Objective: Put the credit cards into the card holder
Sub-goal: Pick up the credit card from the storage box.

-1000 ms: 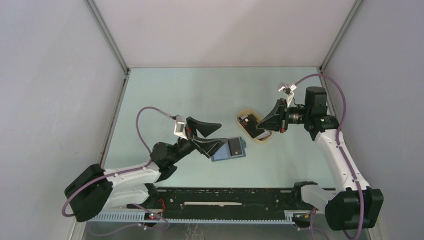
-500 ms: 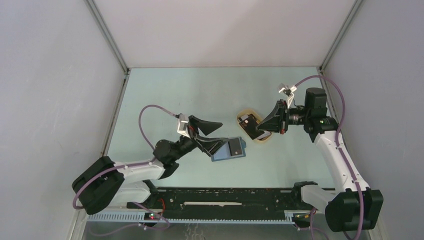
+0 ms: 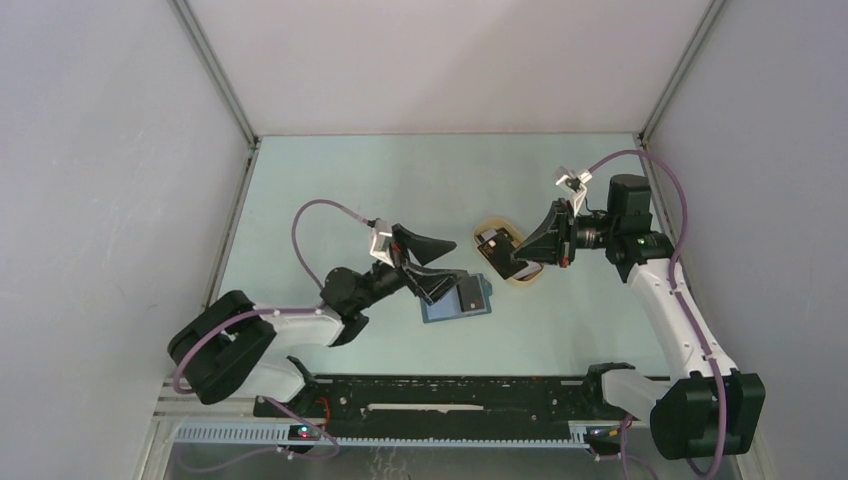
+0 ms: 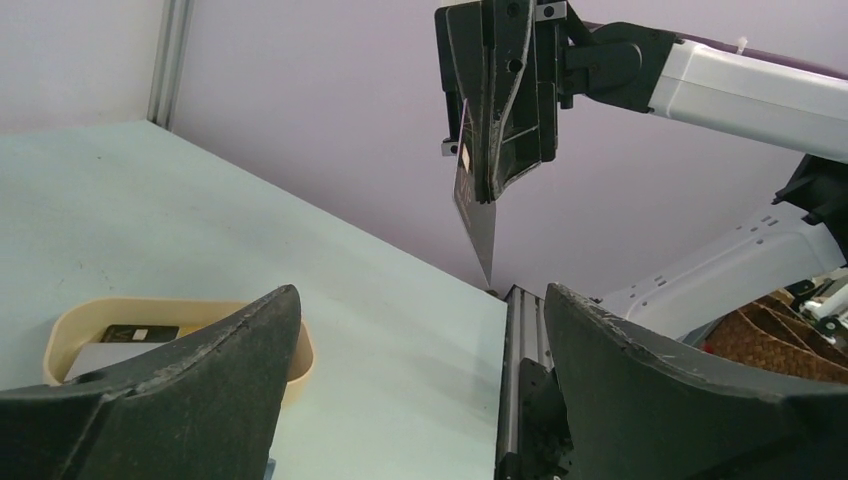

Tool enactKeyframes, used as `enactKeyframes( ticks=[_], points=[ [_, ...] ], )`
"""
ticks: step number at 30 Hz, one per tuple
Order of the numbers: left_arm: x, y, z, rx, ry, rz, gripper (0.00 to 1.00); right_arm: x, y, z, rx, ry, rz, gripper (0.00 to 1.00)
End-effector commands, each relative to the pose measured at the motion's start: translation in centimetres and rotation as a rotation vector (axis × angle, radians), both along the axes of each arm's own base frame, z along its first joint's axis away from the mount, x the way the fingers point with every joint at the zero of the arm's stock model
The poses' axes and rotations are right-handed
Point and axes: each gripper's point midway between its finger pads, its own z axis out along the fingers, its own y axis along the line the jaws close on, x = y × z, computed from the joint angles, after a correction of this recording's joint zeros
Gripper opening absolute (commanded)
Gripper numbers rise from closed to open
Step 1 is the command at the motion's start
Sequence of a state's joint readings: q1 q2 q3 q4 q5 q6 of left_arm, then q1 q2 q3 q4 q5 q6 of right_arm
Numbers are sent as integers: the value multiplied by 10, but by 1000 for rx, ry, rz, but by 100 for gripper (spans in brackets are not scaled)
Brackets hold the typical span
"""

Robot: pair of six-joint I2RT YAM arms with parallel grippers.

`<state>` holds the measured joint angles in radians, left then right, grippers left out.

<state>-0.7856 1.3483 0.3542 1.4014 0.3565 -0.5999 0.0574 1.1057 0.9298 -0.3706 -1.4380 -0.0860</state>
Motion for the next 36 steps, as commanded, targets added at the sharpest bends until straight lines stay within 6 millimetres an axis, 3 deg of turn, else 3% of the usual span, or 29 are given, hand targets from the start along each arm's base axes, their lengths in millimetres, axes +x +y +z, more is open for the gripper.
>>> enactKeyframes(
  ticks=[1,8,17,22,25,27,28,30,32,36],
  points=[
    [0,-6,42,-102,-104,-34,93,2,5,1,-2,-21,11,0],
    [9,-14,41,-123,-37,-46,85,3,12,-5,-9,7,31,0],
    [9,-39,40,-137,42,-131,71,6,16,-10,-14,36,39,0],
    [8,-43,42,-134,30,-151,41,7,18,-15,-21,51,42,0],
    [7,-47,38,-118,26,-171,5,7,20,-18,-24,58,49,0],
    [5,-48,34,-106,25,-186,0,7,21,-19,-27,54,53,0],
    [6,-47,33,-103,23,-184,0,6,22,-20,-31,46,53,6],
    [5,-40,26,-83,36,-201,0,7,22,-19,-68,-14,50,32],
    [5,-31,20,-60,57,-236,0,6,19,-23,-144,-71,43,50],
    [-6,-22,8,10,87,-347,0,-2,19,-25,-167,-117,80,65]
  ],
)
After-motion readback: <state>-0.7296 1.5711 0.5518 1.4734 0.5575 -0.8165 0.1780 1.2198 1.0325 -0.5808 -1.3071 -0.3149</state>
